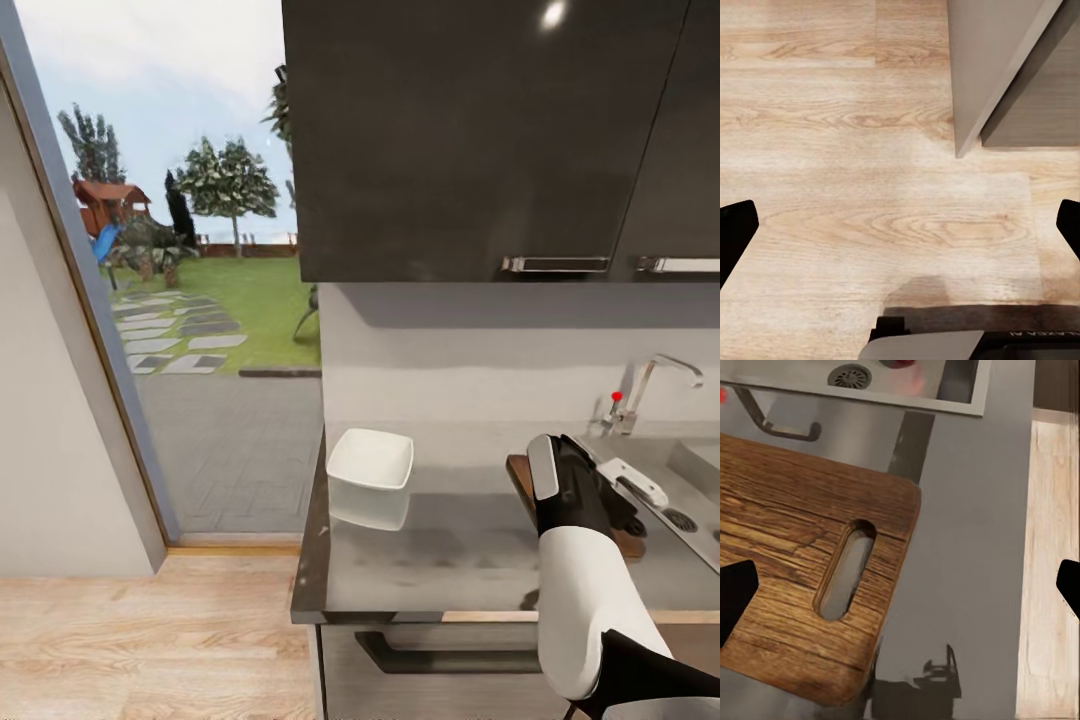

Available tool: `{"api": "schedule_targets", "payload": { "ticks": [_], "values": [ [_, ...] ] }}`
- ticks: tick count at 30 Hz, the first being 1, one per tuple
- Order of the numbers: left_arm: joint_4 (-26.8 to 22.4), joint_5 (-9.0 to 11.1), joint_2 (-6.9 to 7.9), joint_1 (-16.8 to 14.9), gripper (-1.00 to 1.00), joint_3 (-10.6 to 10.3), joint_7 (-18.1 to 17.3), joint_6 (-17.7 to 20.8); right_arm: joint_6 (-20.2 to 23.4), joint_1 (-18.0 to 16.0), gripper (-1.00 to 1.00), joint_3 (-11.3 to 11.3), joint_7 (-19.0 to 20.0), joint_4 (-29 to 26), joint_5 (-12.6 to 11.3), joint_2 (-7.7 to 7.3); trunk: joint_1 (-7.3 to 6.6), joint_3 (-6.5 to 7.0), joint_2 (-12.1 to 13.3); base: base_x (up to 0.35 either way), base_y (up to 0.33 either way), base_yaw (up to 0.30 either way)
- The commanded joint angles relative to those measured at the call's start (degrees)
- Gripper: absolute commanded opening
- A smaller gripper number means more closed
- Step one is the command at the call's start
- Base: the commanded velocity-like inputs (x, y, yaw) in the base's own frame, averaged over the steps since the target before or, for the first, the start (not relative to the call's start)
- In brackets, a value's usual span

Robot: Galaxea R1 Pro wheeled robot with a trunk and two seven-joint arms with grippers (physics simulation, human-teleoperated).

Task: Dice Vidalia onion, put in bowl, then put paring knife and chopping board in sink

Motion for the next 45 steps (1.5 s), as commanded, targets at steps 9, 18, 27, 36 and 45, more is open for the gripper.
{"api": "schedule_targets", "payload": {
  "ticks": [9, 18, 27, 36, 45],
  "values": [
    [0.0, 0.0, 0.01, 0.0, 1.0, 0.0, 0.0, -0.1, 0.6, -0.1, 1.0, -0.1, -1.9, -0.1, -0.2, 0.04, 0.01, -0.85, -0.1, 0.0, 0.0, 0.0],
    [0.1, 0.0, -0.02, 0.0, 1.0, 0.0, 0.0, -0.1, 0.6, -0.1, 1.0, 0.0, -2.0, -0.1, -0.2, 0.12, 0.01, -1.67, -0.1, 0.0, 0.0, 0.0],
    [0.0, 0.0, -0.02, 0.0, 1.0, 0.0, 0.0, -0.1, 0.6, -0.1, 1.0, 0.0, -2.0, -0.1, -0.2, 0.13, 0.01, -2.5, -0.1, 0.0, 0.0, 0.0],
    [0.0, -0.1, -0.03, 0.0, 1.0, 0.0, 0.0, -0.1, 0.6, -0.1, 1.0, 0.0, -2.0, -0.1, -0.2, 0.12, 0.01, -3.33, -0.1, 0.0, -0.018, 0.0],
    [0.1, -0.1, -0.07, 0.0, 1.0, 0.0, 0.2, -0.1, 0.6, -0.1, 1.0, 0.0, -2.0, -0.1, -0.2, 0.04, 0.01, -4.16, -0.1, 0.0, -0.084, 0.0]
  ]
}}
